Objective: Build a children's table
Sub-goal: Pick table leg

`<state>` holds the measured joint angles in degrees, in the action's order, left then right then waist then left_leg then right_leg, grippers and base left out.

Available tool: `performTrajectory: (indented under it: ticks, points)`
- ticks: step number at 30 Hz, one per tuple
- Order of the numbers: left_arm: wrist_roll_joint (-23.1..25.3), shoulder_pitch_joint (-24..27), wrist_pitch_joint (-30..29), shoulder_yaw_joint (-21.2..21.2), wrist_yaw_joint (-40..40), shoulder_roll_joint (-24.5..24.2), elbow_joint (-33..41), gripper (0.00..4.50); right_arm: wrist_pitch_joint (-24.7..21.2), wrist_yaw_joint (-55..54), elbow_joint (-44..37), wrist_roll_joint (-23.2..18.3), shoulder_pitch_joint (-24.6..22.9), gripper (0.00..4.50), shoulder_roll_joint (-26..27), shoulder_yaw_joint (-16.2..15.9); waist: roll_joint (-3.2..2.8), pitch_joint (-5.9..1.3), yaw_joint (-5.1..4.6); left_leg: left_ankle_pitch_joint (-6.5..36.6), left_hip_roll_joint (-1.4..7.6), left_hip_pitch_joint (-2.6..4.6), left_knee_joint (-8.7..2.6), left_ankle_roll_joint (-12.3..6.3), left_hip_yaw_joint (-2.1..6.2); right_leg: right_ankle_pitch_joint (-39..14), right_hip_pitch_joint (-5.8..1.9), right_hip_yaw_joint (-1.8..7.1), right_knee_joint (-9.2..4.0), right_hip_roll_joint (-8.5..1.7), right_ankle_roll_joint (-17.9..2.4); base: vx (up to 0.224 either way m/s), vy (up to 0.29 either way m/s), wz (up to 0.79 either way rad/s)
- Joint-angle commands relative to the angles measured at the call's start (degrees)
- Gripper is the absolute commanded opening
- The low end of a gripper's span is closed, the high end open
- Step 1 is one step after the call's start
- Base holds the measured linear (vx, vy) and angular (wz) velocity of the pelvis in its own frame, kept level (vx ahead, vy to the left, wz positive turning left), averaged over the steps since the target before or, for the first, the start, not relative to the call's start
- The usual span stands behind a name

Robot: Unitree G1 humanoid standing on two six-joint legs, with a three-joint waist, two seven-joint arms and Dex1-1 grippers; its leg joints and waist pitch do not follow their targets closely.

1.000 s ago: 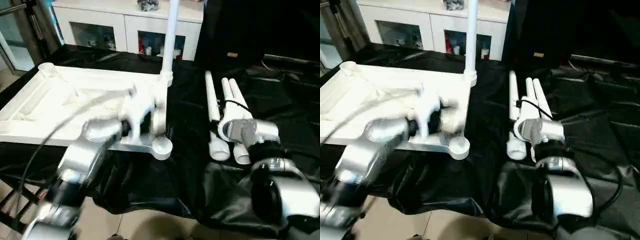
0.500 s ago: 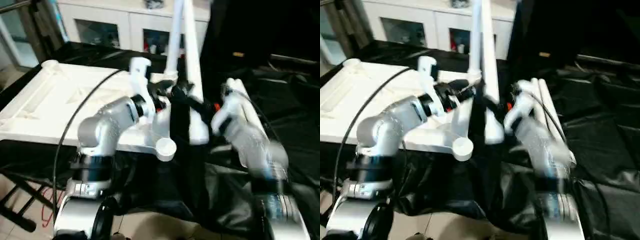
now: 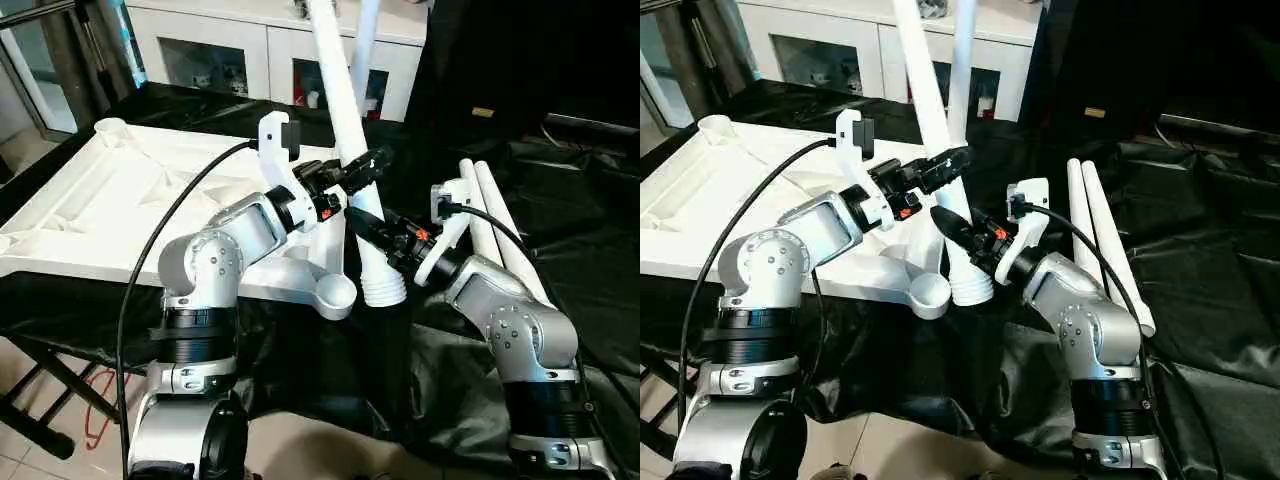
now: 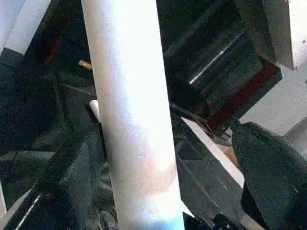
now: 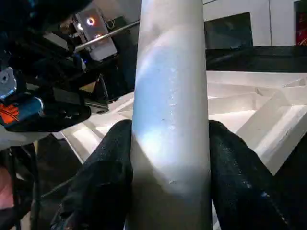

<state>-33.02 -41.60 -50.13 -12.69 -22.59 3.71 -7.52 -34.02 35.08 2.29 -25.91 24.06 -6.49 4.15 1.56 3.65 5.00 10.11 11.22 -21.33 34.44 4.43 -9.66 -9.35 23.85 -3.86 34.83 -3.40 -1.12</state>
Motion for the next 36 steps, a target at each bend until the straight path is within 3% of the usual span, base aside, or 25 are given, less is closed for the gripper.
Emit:
performTrajectory:
  ticks: [1, 2, 6, 8, 11, 12, 13, 21, 22, 33, 34, 36]
  points:
    - [-1.19, -0.26, -0.41, 0.81, 1.38, 0.91, 1.67, 4.50, 0.67, -1.48, -0.28, 2.37, 0.66, 1.84, -0.62, -1.50, 0.55, -4.17, 0.05, 9.59, 1.04, 0.18, -3.81, -1.59, 0.22, -22.29, -3.22, 2.20, -5.47, -3.78, -3.71, 0.000, 0.000, 0.00]
    - [-1.08, -0.22, -0.33, 0.80, 1.71, 1.01, 1.65, 4.22, 0.83, -1.76, -0.06, 2.85, 0.84, 1.84, -0.72, -1.85, 0.56, -4.22, 0.05, 8.99, 1.03, 0.09, -3.77, -1.59, 0.20, -21.19, -3.28, 2.23, -5.33, -3.76, -3.93, 0.000, 0.000, 0.00]
    - [-0.02, -0.40, 2.11, 0.70, 1.77, 1.11, 0.83, 4.09, 0.86, -2.28, 0.08, 3.49, 1.43, 1.84, -0.42, -3.20, 0.55, -4.31, 0.06, 8.26, 1.03, 0.02, -3.72, -2.02, 0.17, -18.81, -3.43, 2.32, -5.06, -3.76, -4.54, 0.000, 0.000, 0.00]
    - [-0.25, -0.51, 2.08, 0.34, 2.35, 1.28, 0.84, 3.72, 0.89, -2.61, -0.16, 3.86, 1.66, 1.84, -0.23, -4.06, 0.42, -4.31, -0.01, 8.02, 1.13, 0.08, -3.74, -1.96, 0.17, -16.72, -3.43, 2.38, -4.81, -3.70, -5.57, 0.000, 0.000, 0.00]
    - [-0.59, -0.45, 2.13, 0.31, 3.15, 1.33, 0.84, 3.62, 1.21, -2.81, -0.28, 4.48, 1.88, 1.84, -0.19, -4.85, 0.40, -4.31, -0.04, 7.80, 1.19, 0.08, -3.72, -2.04, 0.14, -14.60, -3.57, 2.43, -4.60, -3.76, -6.78, 0.000, 0.000, 0.00]
    - [-0.52, -0.42, 2.14, 0.37, 3.21, 1.30, 0.82, 3.62, 1.24, -2.80, -0.32, 4.53, 1.92, 1.84, -0.18, -4.94, 0.39, -4.26, -0.05, 8.02, 1.18, 0.11, -3.76, -2.02, 0.13, -14.94, -3.57, 2.43, -4.65, -3.75, -6.82, 0.000, 0.000, 0.00]
    - [-0.39, -0.36, 2.34, 0.54, 3.26, 1.27, 0.64, 3.30, 1.32, -2.85, -0.27, 4.52, 2.01, 1.84, -0.18, -5.07, 0.13, -4.24, 0.01, 8.21, 1.19, 0.18, -3.76, -1.94, 0.14, -15.40, -3.53, 2.47, -4.66, -3.78, -6.81, 0.000, 0.000, 0.00]
    - [0.48, -0.09, 3.18, 1.81, 2.97, 0.73, -0.08, 2.82, 2.07, -2.40, -0.37, 5.02, 2.92, 1.83, -0.66, -6.18, 0.11, -4.18, -0.08, 9.65, 1.18, 0.20, -3.88, -1.30, 0.25, -17.87, -3.57, 2.41, -5.00, -3.79, -5.44, 0.000, 0.000, 0.00]
    - [0.64, -0.05, 3.34, 1.97, 2.90, 0.62, -0.07, 2.60, 2.12, -2.39, -0.49, 5.13, 2.96, 1.83, -0.74, -6.30, 0.13, -4.21, -0.07, 9.47, 1.15, 0.18, -3.85, -1.32, 0.23, -17.57, -3.57, 2.43, -5.00, -3.77, -5.42, 0.000, 0.000, 0.00]
    - [0.84, -0.50, 5.37, 2.27, 1.52, -0.09, -0.98, 1.96, 1.84, -0.49, -0.72, 5.70, 4.59, 1.83, -2.30, -8.24, -0.04, -4.26, -0.12, 8.66, 1.22, 0.25, -3.79, -1.45, 0.19, -13.64, -3.68, 2.53, -4.56, -3.75, -7.60, 0.000, 0.000, 0.00]
    - [0.84, -0.72, 5.63, 2.29, 0.89, -0.60, -1.16, 1.90, 0.40, 0.49, -0.48, 4.26, 5.01, 2.38, -2.32, -7.82, -0.14, -4.24, -0.09, 9.11, 1.21, 0.35, -3.84, -1.42, 0.21, -14.37, -3.70, 2.52, -4.61, -3.73, -7.55, 0.000, 0.000, 0.00]
    - [0.82, -0.98, 5.93, 2.35, 0.15, -1.36, -1.38, 1.88, -0.76, 1.43, -0.26, 3.17, 5.50, 2.52, -2.69, -7.48, -0.11, -4.24, -0.14, 9.59, 1.23, 0.35, -3.86, -1.35, 0.24, -14.71, -3.75, 2.51, -4.62, -3.71, -7.39, 0.000, 0.000, 0.00]
